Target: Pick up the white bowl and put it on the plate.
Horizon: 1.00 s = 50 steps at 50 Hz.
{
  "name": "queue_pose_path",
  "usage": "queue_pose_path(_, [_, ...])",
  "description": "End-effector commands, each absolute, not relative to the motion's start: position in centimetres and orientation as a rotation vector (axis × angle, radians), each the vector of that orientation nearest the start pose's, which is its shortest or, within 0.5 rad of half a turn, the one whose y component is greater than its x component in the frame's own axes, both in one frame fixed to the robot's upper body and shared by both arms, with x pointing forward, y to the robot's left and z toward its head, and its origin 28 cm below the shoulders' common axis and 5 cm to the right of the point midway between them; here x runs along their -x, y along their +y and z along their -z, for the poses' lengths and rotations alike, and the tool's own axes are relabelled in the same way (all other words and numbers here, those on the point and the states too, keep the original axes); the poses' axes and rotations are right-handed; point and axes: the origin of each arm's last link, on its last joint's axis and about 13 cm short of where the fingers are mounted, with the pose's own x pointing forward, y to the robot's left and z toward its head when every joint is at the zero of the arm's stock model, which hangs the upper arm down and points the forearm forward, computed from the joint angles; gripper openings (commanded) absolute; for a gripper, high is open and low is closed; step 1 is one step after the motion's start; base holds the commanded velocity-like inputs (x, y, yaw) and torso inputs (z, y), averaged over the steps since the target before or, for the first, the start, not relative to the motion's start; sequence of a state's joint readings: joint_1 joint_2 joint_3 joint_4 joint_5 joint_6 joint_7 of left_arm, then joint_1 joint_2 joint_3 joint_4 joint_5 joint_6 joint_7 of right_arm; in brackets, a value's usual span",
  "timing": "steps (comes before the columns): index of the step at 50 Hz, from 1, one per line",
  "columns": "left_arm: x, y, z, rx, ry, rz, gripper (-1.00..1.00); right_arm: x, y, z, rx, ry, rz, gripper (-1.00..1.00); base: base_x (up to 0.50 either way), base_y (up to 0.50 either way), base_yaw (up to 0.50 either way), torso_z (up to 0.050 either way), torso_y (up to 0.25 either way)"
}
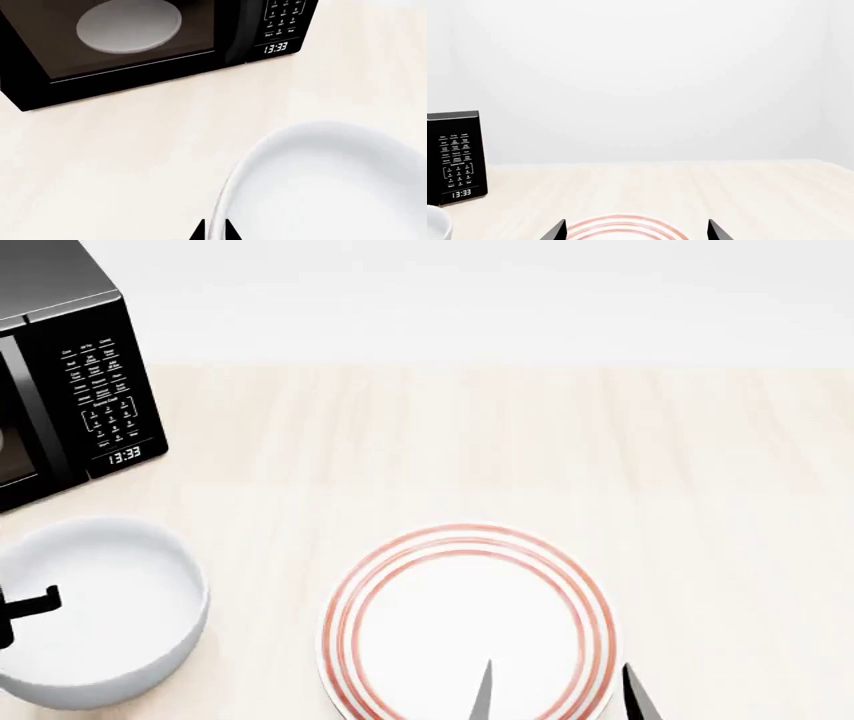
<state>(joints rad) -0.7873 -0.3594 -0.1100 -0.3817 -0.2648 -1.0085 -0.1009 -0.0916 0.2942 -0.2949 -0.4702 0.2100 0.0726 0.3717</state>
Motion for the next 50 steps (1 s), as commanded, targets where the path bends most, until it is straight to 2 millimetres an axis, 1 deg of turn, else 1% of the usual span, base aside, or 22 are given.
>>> queue_pose_path(1, [-32.1,31.6,-13.7,0.173,0.516,-0.209,-1.0,-17.6,-8.4,-8.0,-0.03,-0.217,-0.029,1.0,0.0,0.0,0.0,0.0,0.0])
queue_pose_path(11, [-32.1,31.3,-15.2,0.204,0.479,-0.194,-1.0,-17.6,-8.4,-8.0,-0.03,-0.216,-0.028,1.0,0.0,0.0,0.0,0.0,0.0])
queue_pose_path(17, [-32.1,30.8,-16.2,0.226,0.461,-0.17,-1.0,-17.6,-8.4,-8.0,-0.031,-0.216,-0.029,1.0,0.0,0.0,0.0,0.0,0.0])
queue_pose_path(18, [-32.2,30.8,-16.8,0.242,0.442,-0.166,-1.0,-17.6,-8.4,-8.0,-0.03,-0.216,-0.028,1.0,0.0,0.0,0.0,0.0,0.0])
queue_pose_path(22, [-32.5,30.7,-18.0,0.274,0.41,-0.156,-1.0,-17.6,-8.3,-8.0,-0.029,-0.217,-0.028,1.0,0.0,0.0,0.0,0.0,0.0])
queue_pose_path(26, [-32.9,30.4,-18.5,0.3,0.397,-0.145,-1.0,-17.5,-8.3,-7.9,-0.03,-0.214,-0.03,1.0,0.0,0.0,0.0,0.0,0.0])
queue_pose_path(31, [-33.2,29.2,-19.0,0.333,0.387,-0.098,-1.0,-17.5,-8.3,-8.0,-0.031,-0.217,-0.03,1.0,0.0,0.0,0.0,0.0,0.0])
queue_pose_path(35, [-33.9,28.1,-19.6,0.362,0.375,-0.06,-1.0,-17.5,-8.2,-8.0,-0.03,-0.216,-0.034,1.0,0.0,0.0,0.0,0.0,0.0])
queue_pose_path(36, [-34.3,27.5,-19.8,0.376,0.376,-0.042,-1.0,-17.5,-8.2,-7.9,-0.03,-0.215,-0.034,1.0,0.0,0.0,0.0,0.0,0.0])
queue_pose_path(39, [-34.9,26.7,-20.4,0.402,0.368,-0.012,-1.0,-17.6,-8.2,-8.0,-0.03,-0.216,-0.033,1.0,0.0,0.0,0.0,0.0,0.0])
queue_pose_path(40, [-35.4,26.1,-20.6,0.407,0.369,-0.001,-1.0,-17.5,-8.2,-8.0,-0.029,-0.218,-0.035,1.0,0.0,0.0,0.0,0.0,0.0])
queue_pose_path(43, [-35.9,25.3,-21.1,0.418,0.365,0.023,-1.0,-17.5,-8.2,-8.0,-0.03,-0.219,-0.033,1.0,0.0,0.0,0.0,0.0,0.0])
queue_pose_path(44, [-36.2,24.7,-21.3,0.423,0.368,0.034,-1.0,-17.5,-8.3,-8.0,-0.029,-0.217,-0.03,1.0,0.0,0.0,0.0,0.0,0.0])
queue_pose_path(50, [-37.1,22.8,-21.7,0.431,0.378,0.075,-1.0,-17.4,-8.2,-7.8,-0.029,-0.214,-0.034,1.0,0.0,0.0,0.0,0.0,0.002])
